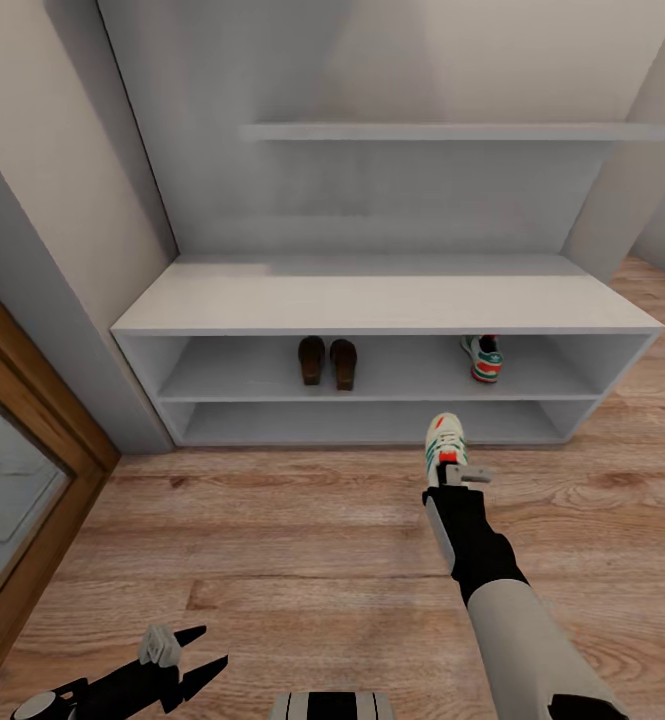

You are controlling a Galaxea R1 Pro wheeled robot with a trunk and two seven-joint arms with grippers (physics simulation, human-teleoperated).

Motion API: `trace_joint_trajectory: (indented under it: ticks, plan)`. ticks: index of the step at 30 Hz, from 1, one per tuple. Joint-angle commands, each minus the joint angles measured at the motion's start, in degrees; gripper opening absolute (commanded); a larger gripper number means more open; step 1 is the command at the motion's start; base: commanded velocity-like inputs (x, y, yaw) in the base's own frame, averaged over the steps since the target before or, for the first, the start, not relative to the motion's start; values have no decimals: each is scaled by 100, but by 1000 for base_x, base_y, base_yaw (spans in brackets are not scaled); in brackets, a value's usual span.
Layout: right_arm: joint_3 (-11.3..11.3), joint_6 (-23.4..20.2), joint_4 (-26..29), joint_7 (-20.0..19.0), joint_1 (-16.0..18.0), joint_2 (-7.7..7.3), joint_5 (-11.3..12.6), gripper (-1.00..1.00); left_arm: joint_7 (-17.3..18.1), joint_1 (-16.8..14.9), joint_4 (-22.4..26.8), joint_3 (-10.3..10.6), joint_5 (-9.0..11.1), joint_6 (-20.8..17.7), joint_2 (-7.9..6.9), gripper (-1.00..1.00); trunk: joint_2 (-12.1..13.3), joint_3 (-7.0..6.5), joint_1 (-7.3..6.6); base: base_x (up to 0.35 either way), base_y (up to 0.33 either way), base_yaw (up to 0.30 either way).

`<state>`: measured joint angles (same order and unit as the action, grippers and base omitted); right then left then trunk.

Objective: Pick up the two gym shoes and the two sandals from the corridor floor and place them onto the hallstand (shoe rack) in the corridor, making sure they are on the rack and not on the floor. Arrange them so the two gym shoes are next to each other and the two sandals are next to each other.

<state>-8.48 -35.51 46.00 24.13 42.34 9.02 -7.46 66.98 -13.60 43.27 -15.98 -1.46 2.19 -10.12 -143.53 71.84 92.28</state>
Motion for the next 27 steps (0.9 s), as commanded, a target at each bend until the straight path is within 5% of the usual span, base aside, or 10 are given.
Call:
trace_joint_trajectory:
  ticks: [1,8,17,27]
  plan:
    - [-15,-44,39,-15,2,13,-61,-100,37,-3,-1,-12,-19,21,-6,100,-2,4,-1,0,0,0]
    - [-5,-49,675,-13,3,36,-62,-100,91,5,-2,-11,-145,19,-51,100,-2,4,-1,0,0,0]
    - [-7,-53,784,-13,3,38,-62,-100,95,6,-1,-15,-213,18,-34,100,-2,4,-1,26,0,0]
    - [-6,-53,778,-13,3,32,-62,-100,99,6,5,-12,-215,19,-17,100,-2,4,-1,280,0,0]
